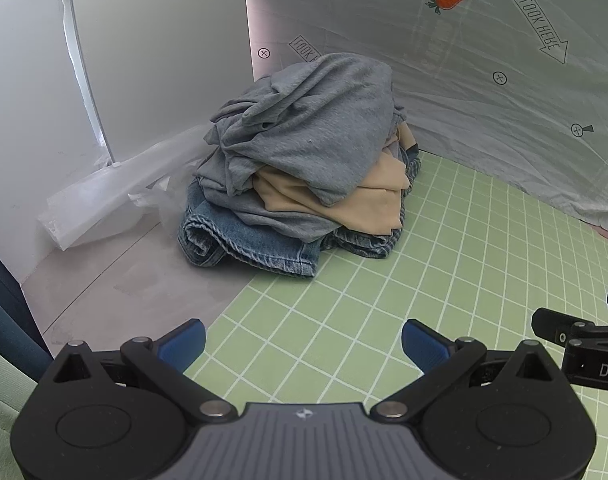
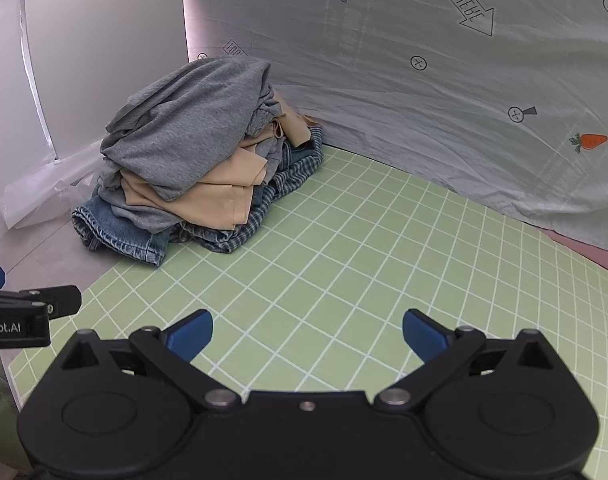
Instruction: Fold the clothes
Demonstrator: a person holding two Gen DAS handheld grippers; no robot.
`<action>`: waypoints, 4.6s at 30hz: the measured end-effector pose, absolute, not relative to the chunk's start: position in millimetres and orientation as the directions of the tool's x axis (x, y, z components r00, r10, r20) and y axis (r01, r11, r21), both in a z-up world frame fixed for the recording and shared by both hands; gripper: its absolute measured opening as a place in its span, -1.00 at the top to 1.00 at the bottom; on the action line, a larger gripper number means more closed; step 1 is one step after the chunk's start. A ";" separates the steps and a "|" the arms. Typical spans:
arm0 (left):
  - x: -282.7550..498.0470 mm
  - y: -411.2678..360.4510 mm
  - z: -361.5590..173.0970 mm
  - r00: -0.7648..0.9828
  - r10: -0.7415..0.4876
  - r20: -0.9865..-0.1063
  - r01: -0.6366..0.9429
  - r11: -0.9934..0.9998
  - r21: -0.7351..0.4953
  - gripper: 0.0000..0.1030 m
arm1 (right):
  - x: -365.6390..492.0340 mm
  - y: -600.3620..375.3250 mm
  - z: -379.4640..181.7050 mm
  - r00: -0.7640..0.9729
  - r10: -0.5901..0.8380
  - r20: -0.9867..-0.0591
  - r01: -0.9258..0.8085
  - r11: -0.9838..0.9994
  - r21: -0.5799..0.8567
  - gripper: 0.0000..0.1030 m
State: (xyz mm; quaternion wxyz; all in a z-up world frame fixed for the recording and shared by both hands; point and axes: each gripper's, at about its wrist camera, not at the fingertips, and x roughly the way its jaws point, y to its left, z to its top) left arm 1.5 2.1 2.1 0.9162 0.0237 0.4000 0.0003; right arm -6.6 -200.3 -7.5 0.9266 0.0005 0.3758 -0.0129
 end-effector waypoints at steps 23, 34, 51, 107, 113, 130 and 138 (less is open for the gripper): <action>-1.4 3.8 -2.2 0.687 0.028 -0.726 -0.001 0.999 0.037 -1.00 | -10.4 -206.9 -9.5 0.719 -0.003 -0.695 0.003 1.000 -0.002 -0.99; -4.5 7.5 0.6 0.687 0.032 -0.726 -0.010 0.999 0.035 -1.00 | -12.4 -204.3 -9.6 0.721 0.002 -0.693 -0.003 1.000 -0.001 -0.99; -1.7 8.8 2.7 0.677 0.027 -0.736 -0.004 0.999 0.032 -1.00 | -13.6 -201.8 -11.4 0.723 -0.001 -0.691 0.004 1.000 0.003 -0.99; 152.1 -16.6 39.7 0.620 -0.238 -0.748 0.145 0.971 -0.189 0.79 | 147.1 -204.4 6.8 0.808 0.098 -0.580 -0.160 0.986 -0.057 0.89; 62.0 -110.7 2.1 0.445 -0.380 -0.811 0.300 0.916 -0.265 0.76 | 23.2 -303.6 -25.7 0.745 -0.098 -0.660 0.064 0.995 -0.075 0.89; -62.4 -189.9 -56.7 0.343 -0.240 -0.908 0.184 0.965 -0.185 0.22 | -237.0 -513.0 -92.2 0.476 -0.343 -0.810 0.536 0.843 -0.042 0.27; -38.0 -199.4 -44.6 0.371 -0.284 -0.884 0.165 0.957 -0.238 -0.16 | -208.9 -532.6 -76.8 0.547 -0.348 -0.761 0.561 0.827 0.026 -0.23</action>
